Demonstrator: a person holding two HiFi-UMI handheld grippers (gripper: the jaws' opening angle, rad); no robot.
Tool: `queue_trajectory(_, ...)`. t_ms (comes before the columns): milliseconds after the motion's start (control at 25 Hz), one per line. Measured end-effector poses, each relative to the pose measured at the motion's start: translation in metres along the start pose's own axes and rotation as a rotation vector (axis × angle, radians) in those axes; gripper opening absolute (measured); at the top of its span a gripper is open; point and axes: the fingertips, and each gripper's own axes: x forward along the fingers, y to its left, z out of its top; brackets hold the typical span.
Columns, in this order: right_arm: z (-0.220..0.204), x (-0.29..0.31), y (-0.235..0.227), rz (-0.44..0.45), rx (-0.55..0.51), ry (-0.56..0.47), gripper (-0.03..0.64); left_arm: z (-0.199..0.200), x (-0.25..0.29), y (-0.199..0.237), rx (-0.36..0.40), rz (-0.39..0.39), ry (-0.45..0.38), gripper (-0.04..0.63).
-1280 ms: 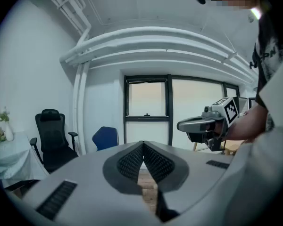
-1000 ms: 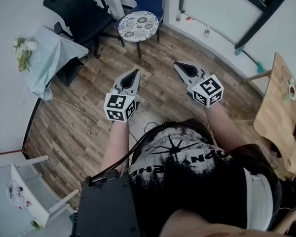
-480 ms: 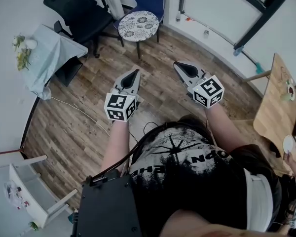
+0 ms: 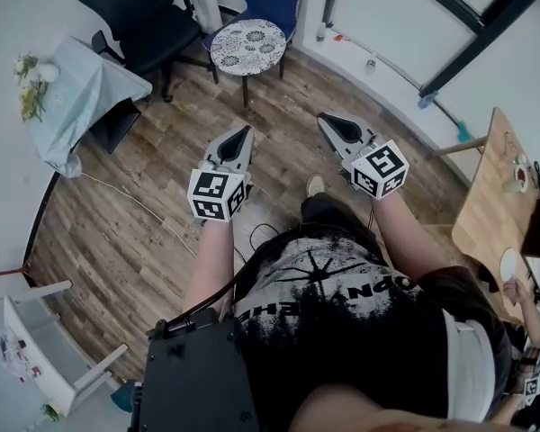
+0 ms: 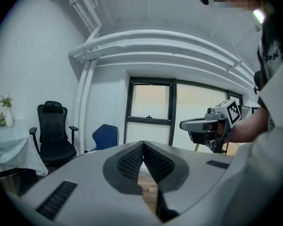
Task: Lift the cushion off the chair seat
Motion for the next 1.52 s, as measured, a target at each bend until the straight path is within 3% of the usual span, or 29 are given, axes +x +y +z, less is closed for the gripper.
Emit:
queue_trajectory(600, -0.004, 0.071, -0.068, 0.048, 0.039, 0.015, 0.018, 0.008, 0.065, 0.051, -0.022, 0.051, 0.033, 0.012)
queue_trajectory(1520, -0.003, 0.197, -0.215, 0.235, 0.090, 0.010, 0.018, 0.035, 0.215, 0.133, -0.035, 0.206, 0.089, 0.012)
